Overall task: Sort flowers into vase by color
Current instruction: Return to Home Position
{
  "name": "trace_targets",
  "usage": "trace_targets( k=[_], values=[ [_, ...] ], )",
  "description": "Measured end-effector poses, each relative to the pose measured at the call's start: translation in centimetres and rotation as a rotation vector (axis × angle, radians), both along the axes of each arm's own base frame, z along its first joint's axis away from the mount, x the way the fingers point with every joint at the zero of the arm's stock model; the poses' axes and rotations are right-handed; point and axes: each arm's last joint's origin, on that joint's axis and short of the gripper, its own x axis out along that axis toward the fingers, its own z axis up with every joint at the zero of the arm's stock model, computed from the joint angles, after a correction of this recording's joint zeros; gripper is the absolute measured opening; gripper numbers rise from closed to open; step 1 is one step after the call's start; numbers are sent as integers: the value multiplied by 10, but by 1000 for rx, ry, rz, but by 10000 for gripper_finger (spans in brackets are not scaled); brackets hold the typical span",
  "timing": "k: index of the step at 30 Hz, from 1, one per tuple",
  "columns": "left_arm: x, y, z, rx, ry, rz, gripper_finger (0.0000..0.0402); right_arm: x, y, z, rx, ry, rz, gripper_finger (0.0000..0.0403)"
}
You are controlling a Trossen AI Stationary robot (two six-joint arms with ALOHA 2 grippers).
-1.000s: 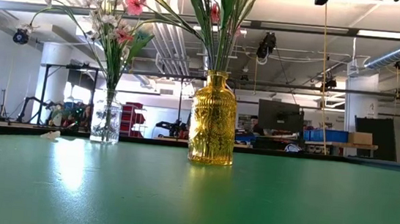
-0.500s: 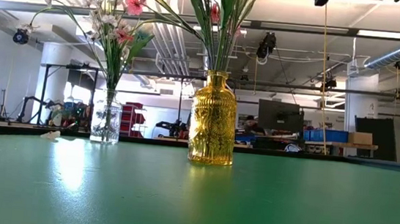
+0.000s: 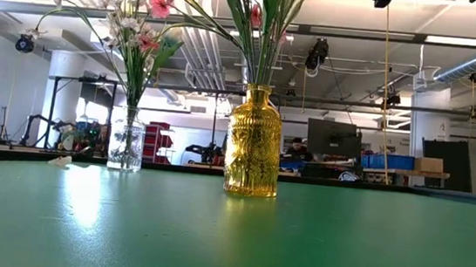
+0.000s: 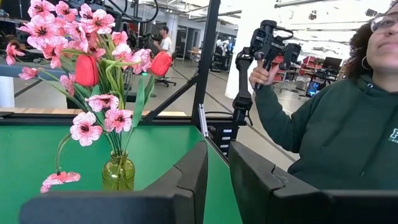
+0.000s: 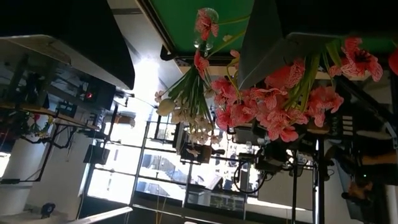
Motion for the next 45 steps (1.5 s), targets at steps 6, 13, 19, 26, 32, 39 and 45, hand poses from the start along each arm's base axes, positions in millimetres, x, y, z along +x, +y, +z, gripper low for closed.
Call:
trace_targets(
  k=[6,13,19,26,32,39,45],
  values=[
    [0,0,0,0,0,0,52,0,0,-1,-2,9,-1,278],
    [0,0,0,0,0,0,52,0,0,-2,0,19,-1,275],
    [0,1,0,-1,-1,44,52,0,0,-2,-1,22,-1,279],
    [1,1,0,1,-3,50,51,0,0,-2,-10,24,-1,275],
    [1,2,0,-1,-2,55,51,0,0,-2,-13,25,-2,279],
    [1,2,0,-3,-1,55,51,1,0,-6,-14,36,-2,272],
    [2,4,0,-9,-2,126,51,1,0,-7,-12,39,-2,276]
  ],
)
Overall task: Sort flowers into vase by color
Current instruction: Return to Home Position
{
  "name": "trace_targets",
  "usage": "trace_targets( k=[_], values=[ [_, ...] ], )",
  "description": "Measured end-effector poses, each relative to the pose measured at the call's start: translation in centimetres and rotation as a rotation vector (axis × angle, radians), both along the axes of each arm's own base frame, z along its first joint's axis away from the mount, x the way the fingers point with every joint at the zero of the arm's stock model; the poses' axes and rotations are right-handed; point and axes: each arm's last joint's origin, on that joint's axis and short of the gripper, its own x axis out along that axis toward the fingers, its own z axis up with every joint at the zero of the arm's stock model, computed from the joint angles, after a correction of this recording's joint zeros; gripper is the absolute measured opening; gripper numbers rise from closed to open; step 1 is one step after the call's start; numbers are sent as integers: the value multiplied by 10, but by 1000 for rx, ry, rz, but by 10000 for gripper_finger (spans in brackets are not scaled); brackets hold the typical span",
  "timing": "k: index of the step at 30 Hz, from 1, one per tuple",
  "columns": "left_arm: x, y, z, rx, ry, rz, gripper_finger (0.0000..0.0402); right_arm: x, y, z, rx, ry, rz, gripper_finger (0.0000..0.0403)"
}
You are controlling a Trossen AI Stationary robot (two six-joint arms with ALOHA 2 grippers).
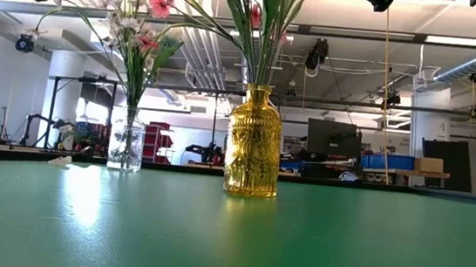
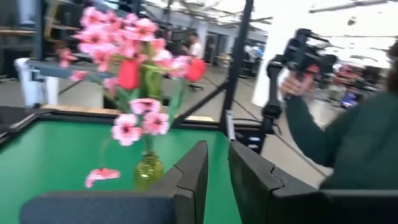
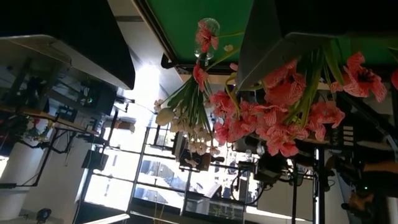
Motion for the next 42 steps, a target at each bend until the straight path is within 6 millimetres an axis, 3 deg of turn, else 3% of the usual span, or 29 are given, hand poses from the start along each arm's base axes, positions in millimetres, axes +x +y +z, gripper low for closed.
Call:
trace_targets(
  k=[7,14,29,42],
  values=[
    [22,14,-15,-121,-21,11,51,0,0,1,-2,-5,0,279],
    [39,17,-44,-197,-85,-215,46,0,0,0,1,-3,0,271],
    [46,-4,-57,-198,-96,-402,36,0,0,-4,70,15,6,270],
    [52,-20,-78,-91,-93,-433,36,0,0,-5,71,16,6,276]
  ],
)
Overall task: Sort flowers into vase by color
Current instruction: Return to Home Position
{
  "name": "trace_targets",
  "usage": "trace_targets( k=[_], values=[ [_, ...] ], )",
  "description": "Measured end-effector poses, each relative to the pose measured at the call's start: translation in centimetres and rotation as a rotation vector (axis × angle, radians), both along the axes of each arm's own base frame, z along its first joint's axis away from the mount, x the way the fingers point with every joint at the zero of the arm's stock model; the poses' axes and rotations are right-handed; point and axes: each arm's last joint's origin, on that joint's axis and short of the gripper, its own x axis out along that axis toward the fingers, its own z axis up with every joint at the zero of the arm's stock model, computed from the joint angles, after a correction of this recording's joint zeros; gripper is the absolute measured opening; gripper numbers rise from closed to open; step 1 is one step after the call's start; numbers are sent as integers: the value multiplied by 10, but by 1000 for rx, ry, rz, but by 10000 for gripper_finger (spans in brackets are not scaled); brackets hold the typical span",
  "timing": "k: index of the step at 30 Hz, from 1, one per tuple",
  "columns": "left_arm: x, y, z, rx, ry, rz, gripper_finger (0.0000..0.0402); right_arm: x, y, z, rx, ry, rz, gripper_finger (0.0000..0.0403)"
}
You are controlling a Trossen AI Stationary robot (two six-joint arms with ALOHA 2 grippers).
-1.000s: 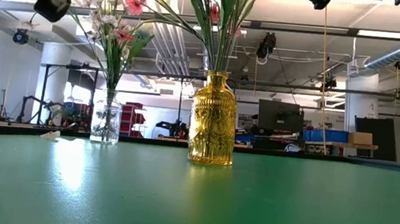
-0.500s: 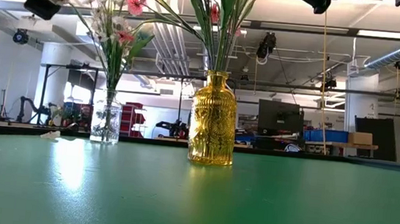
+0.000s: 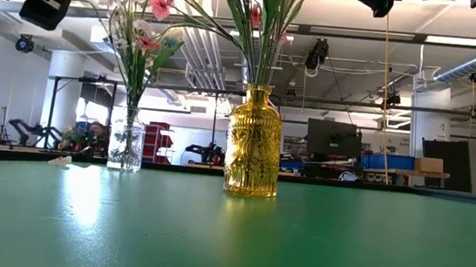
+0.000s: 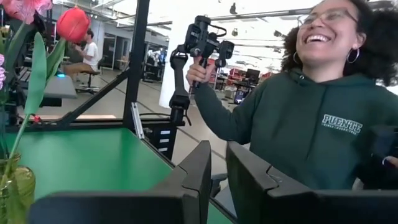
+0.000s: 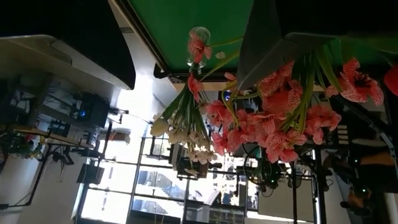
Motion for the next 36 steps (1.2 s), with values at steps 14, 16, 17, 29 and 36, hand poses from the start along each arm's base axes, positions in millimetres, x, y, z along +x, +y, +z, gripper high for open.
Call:
trace_targets(
  k=[14,16,17,29,36],
  values=[
    [-2,-1,1,0,9,-57,36,0,0,-15,-31,41,3,275],
    [-4,-2,6,1,-3,-91,36,-1,0,-18,-31,47,3,274],
    [-5,-2,8,1,3,-105,36,-1,0,-19,-31,48,3,274],
    [-2,-4,-9,5,99,-140,36,0,0,-21,-47,56,2,271],
    [2,-4,-22,46,73,-137,36,0,0,-21,-66,60,1,273]
  ],
)
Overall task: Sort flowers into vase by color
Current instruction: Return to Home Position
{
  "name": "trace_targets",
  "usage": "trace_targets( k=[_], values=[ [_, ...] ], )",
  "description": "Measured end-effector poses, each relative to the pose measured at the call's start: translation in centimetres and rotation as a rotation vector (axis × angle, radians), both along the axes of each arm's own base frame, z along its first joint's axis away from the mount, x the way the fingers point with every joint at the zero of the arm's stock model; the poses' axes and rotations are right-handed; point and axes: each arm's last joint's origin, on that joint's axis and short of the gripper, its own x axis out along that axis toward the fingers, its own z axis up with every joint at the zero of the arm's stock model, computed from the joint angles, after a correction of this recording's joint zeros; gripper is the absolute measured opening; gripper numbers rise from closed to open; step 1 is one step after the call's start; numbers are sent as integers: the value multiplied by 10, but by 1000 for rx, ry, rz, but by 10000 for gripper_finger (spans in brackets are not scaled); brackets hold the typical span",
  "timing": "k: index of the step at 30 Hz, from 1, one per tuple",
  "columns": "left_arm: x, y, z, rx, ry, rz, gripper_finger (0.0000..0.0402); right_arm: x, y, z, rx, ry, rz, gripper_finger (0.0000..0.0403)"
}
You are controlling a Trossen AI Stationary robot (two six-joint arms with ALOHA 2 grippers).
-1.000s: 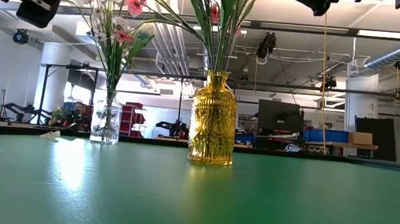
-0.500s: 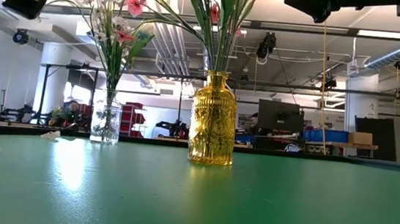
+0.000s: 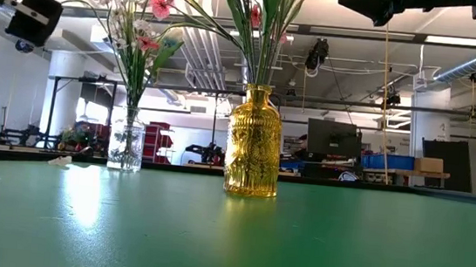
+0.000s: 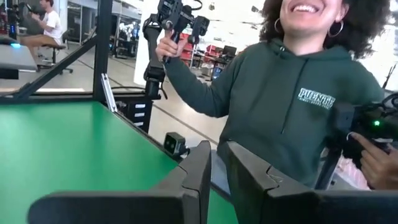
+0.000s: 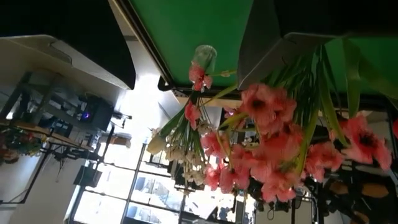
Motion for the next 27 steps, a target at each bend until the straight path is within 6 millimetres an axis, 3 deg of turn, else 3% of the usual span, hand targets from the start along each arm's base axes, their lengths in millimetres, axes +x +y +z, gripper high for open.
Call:
trace_targets(
  k=[3,12,23,27],
  values=[
    [3,0,-12,9,4,-1,36,0,0,-3,-12,16,0,276],
    [4,-1,-14,123,-102,-6,36,-1,0,-36,-8,48,-4,274],
    [5,-1,-15,142,-103,9,36,-51,14,-57,-9,-140,-33,252],
    [6,0,-15,123,-80,39,36,-63,18,-75,15,-182,-36,247]
  ],
)
